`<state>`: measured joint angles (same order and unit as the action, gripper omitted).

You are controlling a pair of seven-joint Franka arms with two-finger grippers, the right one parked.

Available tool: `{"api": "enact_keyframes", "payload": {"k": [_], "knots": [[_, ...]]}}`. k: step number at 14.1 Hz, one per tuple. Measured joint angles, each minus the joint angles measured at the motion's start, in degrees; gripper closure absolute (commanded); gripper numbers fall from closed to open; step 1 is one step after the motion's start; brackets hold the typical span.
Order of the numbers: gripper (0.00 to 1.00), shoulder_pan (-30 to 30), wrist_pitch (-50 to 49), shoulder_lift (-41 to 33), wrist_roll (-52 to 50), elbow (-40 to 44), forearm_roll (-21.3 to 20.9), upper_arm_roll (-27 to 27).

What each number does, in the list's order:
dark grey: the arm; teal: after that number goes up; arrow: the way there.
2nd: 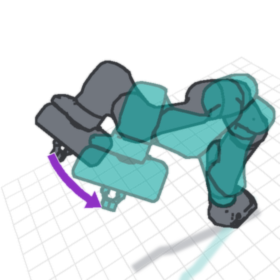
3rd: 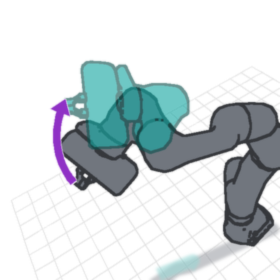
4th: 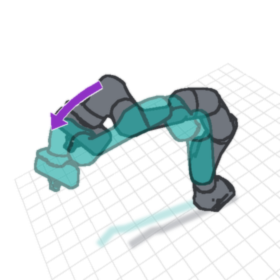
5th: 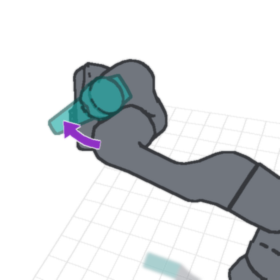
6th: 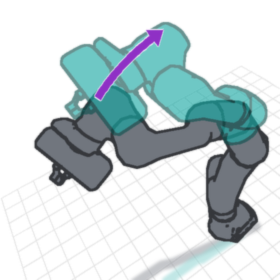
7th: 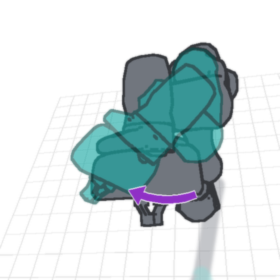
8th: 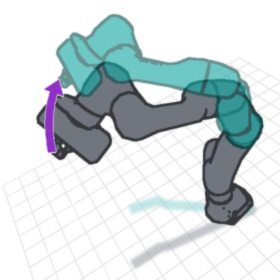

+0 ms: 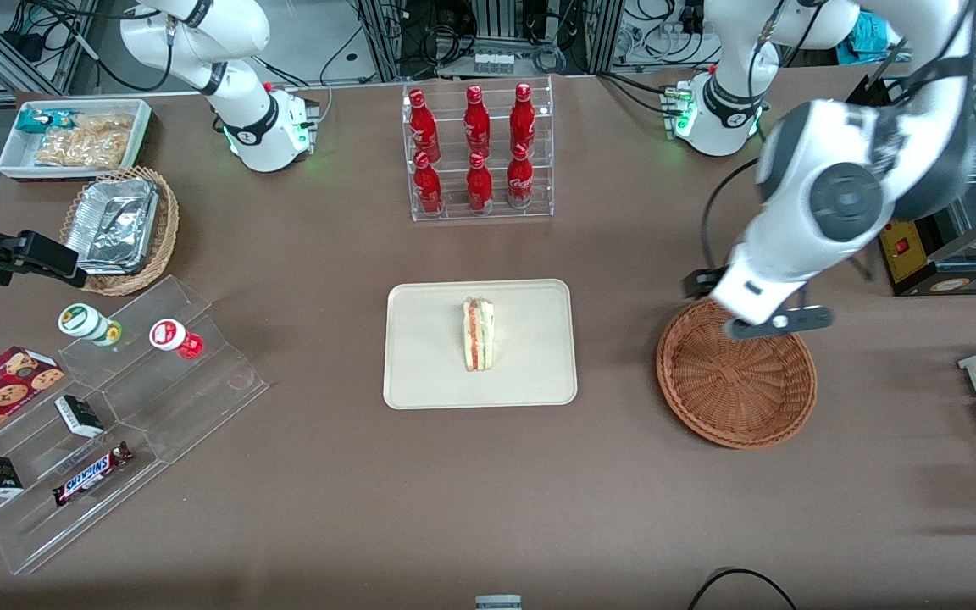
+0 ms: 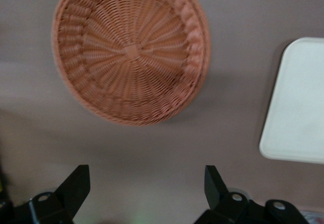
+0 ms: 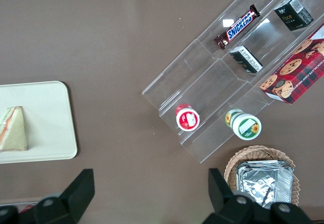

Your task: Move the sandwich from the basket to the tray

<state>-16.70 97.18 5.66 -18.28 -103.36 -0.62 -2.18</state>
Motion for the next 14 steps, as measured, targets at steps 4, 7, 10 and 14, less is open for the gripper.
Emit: {"api": "enact_keyframes", "payload": {"k": [4,7,10,14], "knots": [[0.0,6.1,-7.0,-5.6,10.9,1.4,-0.1,-0.1],[0.0,11.9,-8.8,-7.5,15.8,4.7,-0.2,1.7],[0.0,20.4,-9.8,-7.9,17.8,8.3,-0.2,7.7],[0.0,23.4,-6.4,-6.9,17.9,10.1,-0.3,9.7]]}}
